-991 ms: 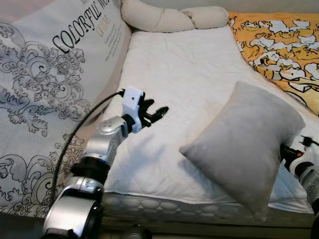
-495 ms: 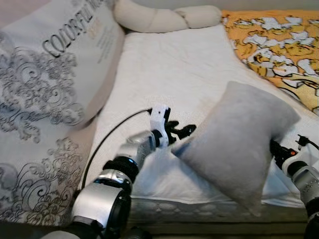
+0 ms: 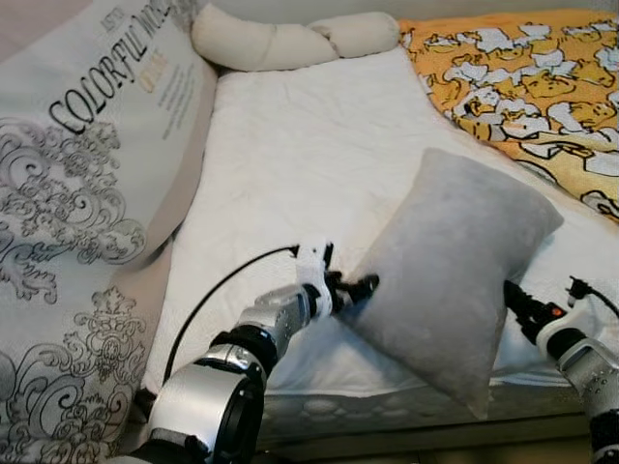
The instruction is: Clean up the room
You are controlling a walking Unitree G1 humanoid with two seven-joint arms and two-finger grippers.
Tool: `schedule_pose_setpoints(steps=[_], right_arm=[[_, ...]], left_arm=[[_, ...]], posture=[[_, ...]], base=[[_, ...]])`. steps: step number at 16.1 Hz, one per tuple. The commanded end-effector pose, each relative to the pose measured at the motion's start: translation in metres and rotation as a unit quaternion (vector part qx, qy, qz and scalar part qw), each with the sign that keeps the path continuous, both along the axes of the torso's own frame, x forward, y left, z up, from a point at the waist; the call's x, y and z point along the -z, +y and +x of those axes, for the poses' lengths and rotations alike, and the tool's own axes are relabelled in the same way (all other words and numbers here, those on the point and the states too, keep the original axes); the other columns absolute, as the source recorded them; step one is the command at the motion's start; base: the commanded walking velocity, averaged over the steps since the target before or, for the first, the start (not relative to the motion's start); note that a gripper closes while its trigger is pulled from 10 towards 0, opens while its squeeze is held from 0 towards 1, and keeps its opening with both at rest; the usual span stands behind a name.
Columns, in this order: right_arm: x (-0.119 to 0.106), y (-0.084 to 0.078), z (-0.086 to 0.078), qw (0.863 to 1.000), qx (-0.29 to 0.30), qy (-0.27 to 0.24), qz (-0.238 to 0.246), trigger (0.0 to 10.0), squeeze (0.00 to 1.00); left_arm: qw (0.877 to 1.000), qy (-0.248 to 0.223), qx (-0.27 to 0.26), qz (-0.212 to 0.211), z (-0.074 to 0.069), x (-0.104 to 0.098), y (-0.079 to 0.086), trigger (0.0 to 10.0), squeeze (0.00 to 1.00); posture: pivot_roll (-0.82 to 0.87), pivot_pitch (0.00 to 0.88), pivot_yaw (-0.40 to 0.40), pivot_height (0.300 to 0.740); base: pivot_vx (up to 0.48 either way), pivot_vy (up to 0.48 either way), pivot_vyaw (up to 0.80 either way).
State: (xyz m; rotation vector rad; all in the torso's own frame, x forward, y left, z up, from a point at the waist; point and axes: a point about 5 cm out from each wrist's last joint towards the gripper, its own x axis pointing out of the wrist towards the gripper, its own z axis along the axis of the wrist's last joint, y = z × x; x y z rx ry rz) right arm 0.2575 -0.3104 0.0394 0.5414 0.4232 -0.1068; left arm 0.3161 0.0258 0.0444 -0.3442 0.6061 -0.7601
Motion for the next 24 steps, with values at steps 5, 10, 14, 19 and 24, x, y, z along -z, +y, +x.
schedule_pose_setpoints(steps=[5, 10, 14, 19, 24], right_arm=[[-0.001, 0.023, 0.005, 0.999, -0.039, -0.009, 0.023, 3.7, 0.0], [-0.002, 0.034, 0.01, 0.998, -0.056, -0.009, 0.027, 0.0, 0.0], [-0.002, 0.036, 0.011, 0.998, -0.058, -0.009, 0.027, 0.0, 0.0], [-0.001, 0.037, 0.013, 0.998, -0.059, -0.006, 0.03, 0.0, 0.0], [-0.006, 0.048, 0.015, 0.993, -0.108, -0.028, 0.026, 10.0, 0.0]], left_arm=[[0.984, 0.047, 0.154, -0.079, -0.044, 0.009, -0.055, 3.4, 0.0], [0.981, 0.043, 0.166, -0.094, -0.048, 0.007, -0.062, 0.0, 0.0], [0.98, 0.042, 0.169, -0.094, -0.049, 0.007, -0.063, 0.0, 0.0], [0.986, 0.017, 0.141, -0.085, -0.04, 0.003, -0.057, 0.0, 0.0], [0.99, -0.057, 0.111, -0.06, -0.01, -0.016, -0.032, 0.0, 0.0]], posture=[[-0.26, 0.0, 0.158, 0.74], [-0.25, 0.0, 0.15, 0.74], [-0.24, 0.0, 0.149, 0.74], [-0.22, 0.0, 0.147, 0.74], [-0.16, 0.0, 0.139, 0.74]], base=[[0.0, 0.0, 0.0], [0.0, 0.0, 0.0], [0.0, 0.0, 0.0], [0.0, 0.0, 0.0], [0.0, 0.0, 0.0]])
